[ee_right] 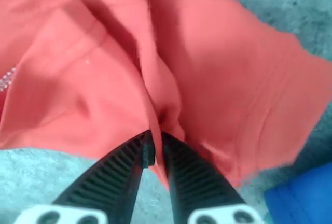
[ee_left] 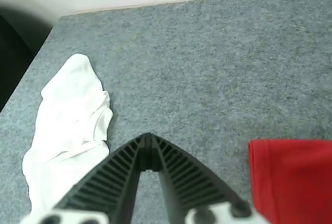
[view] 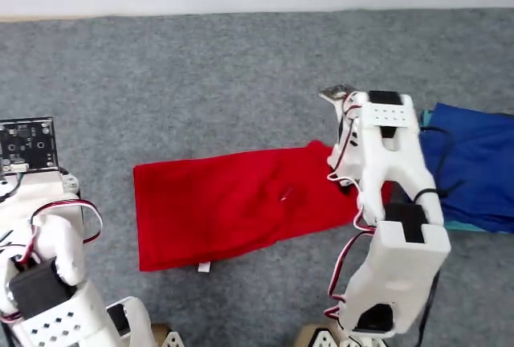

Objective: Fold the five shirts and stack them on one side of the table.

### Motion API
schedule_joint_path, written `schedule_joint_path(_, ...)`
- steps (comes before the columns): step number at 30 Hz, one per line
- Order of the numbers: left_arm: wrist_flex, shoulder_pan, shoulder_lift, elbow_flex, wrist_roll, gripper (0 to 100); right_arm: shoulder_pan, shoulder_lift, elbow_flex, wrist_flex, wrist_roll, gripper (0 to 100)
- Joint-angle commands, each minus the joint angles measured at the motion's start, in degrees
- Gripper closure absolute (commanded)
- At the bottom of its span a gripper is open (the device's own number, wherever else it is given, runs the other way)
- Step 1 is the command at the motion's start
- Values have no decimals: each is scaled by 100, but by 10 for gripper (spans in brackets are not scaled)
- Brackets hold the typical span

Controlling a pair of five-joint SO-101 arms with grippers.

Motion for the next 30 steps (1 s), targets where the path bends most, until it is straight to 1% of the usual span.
schedule_joint_path(1, 9, -26, -53, -92, -53, 996, 303, -75, -273, 251, 360, 984)
schedule_joint_path(6, 9, -26, -53, -92, -53, 996, 866, -75, -273, 514, 809, 984)
schedule_joint_path(9, 0, -26, -53, -92, -53, 996, 1086, -75, -273, 769, 1064, 984)
schedule_joint_path(15, -18, -9, -53, -92, -53, 996, 1200, -75, -264, 1156, 1327, 984)
schedule_joint_path(19, -26, -9, -53, -92, -53, 996, 1209, -75, -264, 1332, 1371, 984)
schedule_joint_path(23, -26, -9, -53, -101, -53, 996, 1218, -22, -167, 1288, 1371, 984)
schedule_joint_path(28, -35, -9, -53, -101, -53, 996, 1270, -180, 343, 743, 1380, 976)
schedule_joint_path(30, -35, -9, -53, -101, -53, 996, 1332, -453, 413, 673, 1371, 939)
